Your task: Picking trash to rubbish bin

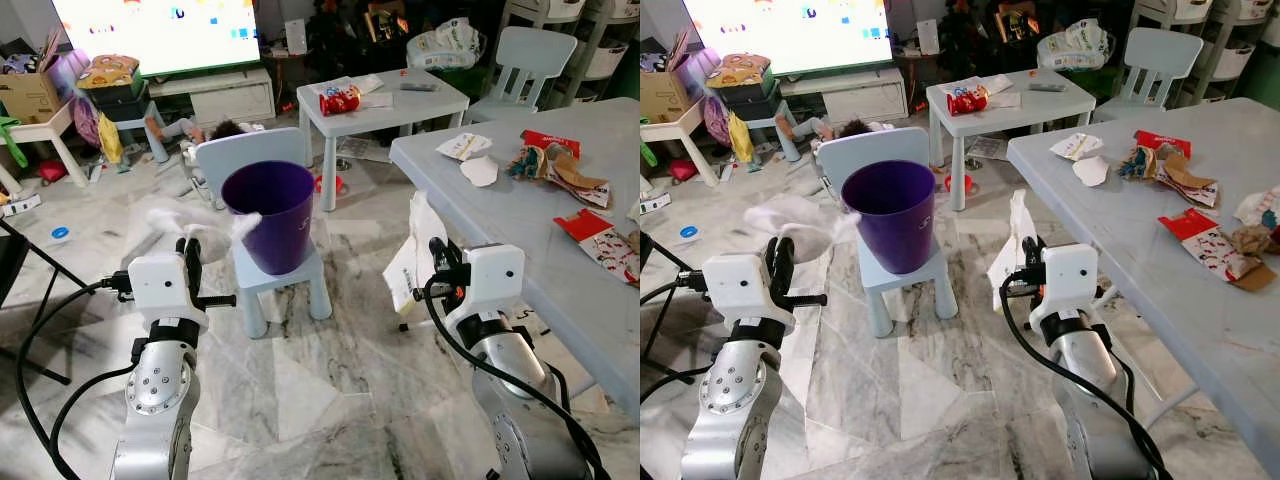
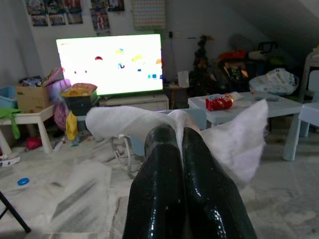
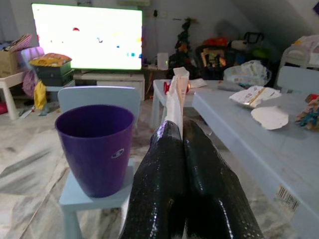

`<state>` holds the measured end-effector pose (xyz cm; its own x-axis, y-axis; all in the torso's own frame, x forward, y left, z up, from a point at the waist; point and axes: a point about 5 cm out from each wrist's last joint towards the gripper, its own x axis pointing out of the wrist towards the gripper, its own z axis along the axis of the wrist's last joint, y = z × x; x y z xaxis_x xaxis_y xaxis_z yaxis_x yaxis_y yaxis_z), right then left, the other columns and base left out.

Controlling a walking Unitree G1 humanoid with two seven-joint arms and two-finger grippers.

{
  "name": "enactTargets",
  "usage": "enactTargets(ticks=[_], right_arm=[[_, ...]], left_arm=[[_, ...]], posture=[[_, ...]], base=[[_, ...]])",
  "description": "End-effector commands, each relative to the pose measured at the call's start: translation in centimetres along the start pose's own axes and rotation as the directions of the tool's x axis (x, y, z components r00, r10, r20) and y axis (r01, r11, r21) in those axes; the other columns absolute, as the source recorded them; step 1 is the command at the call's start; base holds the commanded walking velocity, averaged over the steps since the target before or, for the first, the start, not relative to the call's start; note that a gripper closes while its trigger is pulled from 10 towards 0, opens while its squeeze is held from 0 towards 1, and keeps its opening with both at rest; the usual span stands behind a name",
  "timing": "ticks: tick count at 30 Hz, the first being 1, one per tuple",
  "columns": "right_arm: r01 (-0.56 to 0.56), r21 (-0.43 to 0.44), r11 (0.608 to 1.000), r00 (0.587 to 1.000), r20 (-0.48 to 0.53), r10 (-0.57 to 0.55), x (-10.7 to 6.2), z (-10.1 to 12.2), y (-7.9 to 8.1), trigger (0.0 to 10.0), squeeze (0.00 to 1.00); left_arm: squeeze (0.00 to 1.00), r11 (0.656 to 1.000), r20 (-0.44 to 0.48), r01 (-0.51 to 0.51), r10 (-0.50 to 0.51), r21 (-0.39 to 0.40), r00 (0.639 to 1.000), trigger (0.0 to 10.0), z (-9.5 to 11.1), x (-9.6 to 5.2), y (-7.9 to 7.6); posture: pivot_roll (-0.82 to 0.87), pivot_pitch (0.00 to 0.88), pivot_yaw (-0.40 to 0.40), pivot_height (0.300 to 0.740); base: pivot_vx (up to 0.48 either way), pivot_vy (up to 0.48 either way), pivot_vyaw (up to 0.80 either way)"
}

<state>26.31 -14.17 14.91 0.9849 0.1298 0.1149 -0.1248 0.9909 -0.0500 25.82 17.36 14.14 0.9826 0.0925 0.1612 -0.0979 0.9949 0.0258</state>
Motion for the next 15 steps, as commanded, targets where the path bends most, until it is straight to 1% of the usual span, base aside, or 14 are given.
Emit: enactTargets(ticks=[1, 3, 4, 5, 8, 9, 10, 11, 13, 14, 15], right_arm=[[0.004, -0.011, 1.000, 0.999, 0.032, -0.003, -0.1, 0.6, 0.1, 0.0, 0.00], [-0.006, -0.002, 1.000, 1.000, 0.031, 0.006, -0.2, 0.5, 0.1, 0.0, 0.00], [-0.006, -0.020, 1.000, 1.000, 0.027, 0.006, -0.4, 0.3, 0.1, 0.0, 0.00], [-0.006, -0.020, 1.000, 1.000, 0.027, 0.006, -0.4, 0.3, 0.1, 0.0, 0.00], [0.001, -0.057, 0.998, 0.999, 0.035, 0.001, -0.5, 0.4, 0.0, 0.0, 0.00], [0.005, -0.045, 0.999, 1.000, 0.012, -0.005, -0.4, 0.2, 0.0, 6.1, 0.00], [0.007, -0.040, 0.999, 1.000, 0.005, -0.007, -0.4, 0.1, 0.0, 6.1, 0.00], [-0.009, -0.057, 0.998, 1.000, 0.003, 0.009, -0.4, 0.1, 0.1, 10.0, 0.00], [-0.022, -0.074, 0.997, 1.000, 0.000, 0.022, -0.5, 0.1, 0.3, 10.0, 0.00], [-0.034, -0.103, 0.994, 0.999, -0.002, 0.034, -0.5, 0.1, 0.4, 10.0, 0.00], [-0.034, -0.103, 0.994, 0.999, -0.002, 0.034, -0.5, 0.1, 0.4, 10.0, 0.00]], left_arm=[[0.00, 1.000, 0.029, -0.025, 0.024, 0.005, 0.999, 0.0, 0.8, 0.2, 0.8], [0.00, 0.999, 0.026, -0.037, 0.037, -0.004, 0.999, 0.0, 0.6, 0.1, 1.0], [0.00, 0.999, 0.014, -0.034, 0.034, -0.024, 0.999, 0.0, 0.2, -0.3, 1.1], [0.00, 0.999, 0.014, -0.034, 0.034, -0.024, 0.999, 0.0, 0.2, -0.3, 1.1], [0.00, 0.999, -0.001, -0.024, 0.024, -0.039, 1.000, 0.0, -0.1, -0.7, 0.8], [0.00, 0.999, -0.009, -0.024, 0.024, -0.040, 1.000, 0.0, -0.3, -0.9, 0.6], [0.00, 0.999, -0.011, -0.026, 0.025, -0.040, 1.000, 0.0, -0.3, -1.0, 0.6], [0.00, 0.998, -0.017, -0.018, 0.018, -0.053, 1.000, 0.0, -0.4, -1.1, 0.4], [0.00, 0.998, -0.019, -0.021, 0.020, -0.053, 1.000, 0.0, -0.5, -1.2, 0.4], [0.00, 0.998, -0.023, -0.027, 0.025, -0.057, 0.999, 0.0, -0.5, -1.2, 0.3], [0.00, 0.998, -0.023, -0.027, 0.025, -0.057, 0.999, 0.0, -0.5, -1.2, 0.3]], posture=[[0.08, 0.000, 0.008, 0.740], [0.07, 0.000, 0.013, 0.740], [0.07, 0.000, 0.015, 0.740], [0.07, 0.000, 0.015, 0.740], [0.07, 0.000, 0.014, 0.740], [0.07, 0.000, 0.014, 0.740], [0.07, 0.000, 0.014, 0.740], [0.07, 0.000, 0.015, 0.740], [0.07, 0.000, 0.015, 0.740], [0.07, 0.000, 0.014, 0.740], [0.07, 0.000, 0.014, 0.740]], base=[[0.000, 0.000, 0.00], [0.000, 0.000, 0.00], [0.000, 0.000, 0.00], [0.000, 0.000, 0.00], [0.000, 0.000, 0.00], [0.000, 0.000, 0.00], [0.000, 0.000, 0.00], [0.000, 0.000, 0.00], [0.000, 0.000, 0.00], [0.000, 0.000, 0.00], [0.000, 0.000, 0.00]])
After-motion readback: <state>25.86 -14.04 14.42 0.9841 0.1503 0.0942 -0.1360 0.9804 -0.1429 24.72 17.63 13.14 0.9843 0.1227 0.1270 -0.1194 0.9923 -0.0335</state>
